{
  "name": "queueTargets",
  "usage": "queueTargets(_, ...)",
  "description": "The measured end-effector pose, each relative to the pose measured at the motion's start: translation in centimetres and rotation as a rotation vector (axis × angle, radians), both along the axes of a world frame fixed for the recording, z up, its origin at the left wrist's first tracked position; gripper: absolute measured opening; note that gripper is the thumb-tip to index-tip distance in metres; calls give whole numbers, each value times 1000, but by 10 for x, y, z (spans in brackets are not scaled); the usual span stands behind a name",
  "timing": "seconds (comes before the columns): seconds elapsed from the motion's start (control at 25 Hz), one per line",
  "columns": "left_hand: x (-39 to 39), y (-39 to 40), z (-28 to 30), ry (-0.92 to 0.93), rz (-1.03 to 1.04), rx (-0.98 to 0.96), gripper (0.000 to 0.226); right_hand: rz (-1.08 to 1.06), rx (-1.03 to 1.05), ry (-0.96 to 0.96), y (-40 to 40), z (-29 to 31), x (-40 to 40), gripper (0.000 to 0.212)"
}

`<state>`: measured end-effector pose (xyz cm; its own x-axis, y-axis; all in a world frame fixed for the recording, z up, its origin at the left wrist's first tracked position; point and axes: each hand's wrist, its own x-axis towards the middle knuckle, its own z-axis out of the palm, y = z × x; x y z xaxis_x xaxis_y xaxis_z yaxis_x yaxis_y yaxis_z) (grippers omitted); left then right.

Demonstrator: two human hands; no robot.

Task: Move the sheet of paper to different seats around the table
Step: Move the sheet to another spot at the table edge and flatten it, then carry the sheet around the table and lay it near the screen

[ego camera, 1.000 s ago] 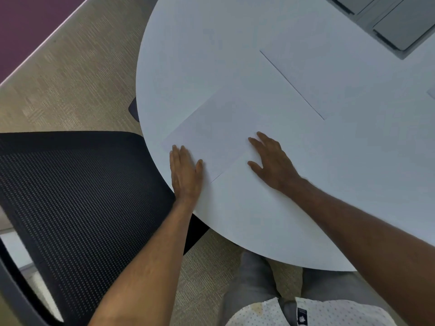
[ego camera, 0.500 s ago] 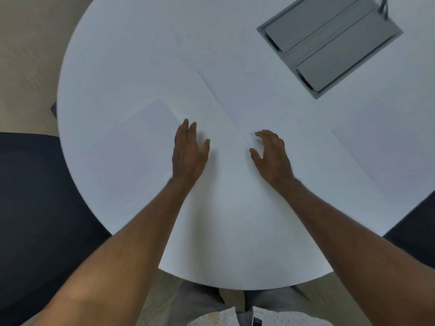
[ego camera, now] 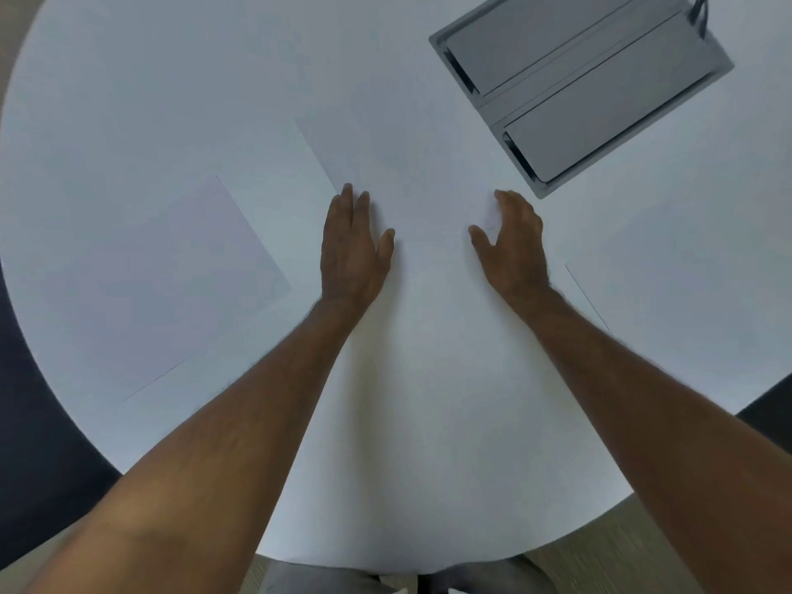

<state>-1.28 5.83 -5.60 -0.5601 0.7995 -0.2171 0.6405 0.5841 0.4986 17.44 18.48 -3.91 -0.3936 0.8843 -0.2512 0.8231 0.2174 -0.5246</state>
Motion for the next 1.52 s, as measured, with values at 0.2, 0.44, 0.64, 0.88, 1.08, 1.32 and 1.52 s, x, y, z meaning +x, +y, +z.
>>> queueTargets(0.2, 9, 7, -11, 87, -40, -109, 68, -18, 17, -76, 30, -11, -19, 66)
queueTargets(0.44, 11, 7, -10, 123, -54, -142, 67, -150, -91, 74, 44, -10, -29, 51)
queueTargets(0.64, 14, 4, -5, 73, -48, -128, 66, -158, -115, 142, 33, -4, -22, 33)
queueTargets(0.88, 23, -21, 14, -164, 105, -16, 69, -284, -314, 357, 7, 14, -3, 19)
queueTargets(1.08, 24, -54, 49, -630, 559, 70, 64, -380, -440, 493, -40, 42, 19, 7)
queueTargets(1.32, 28, -131, 82, -1056, 793, 222, 29, -352, -524, 533, -122, 66, 39, 7)
queueTargets(1.52, 21, -208, 114, -929, 823, 274, 24, -275, -571, 557, -189, 79, 32, 9)
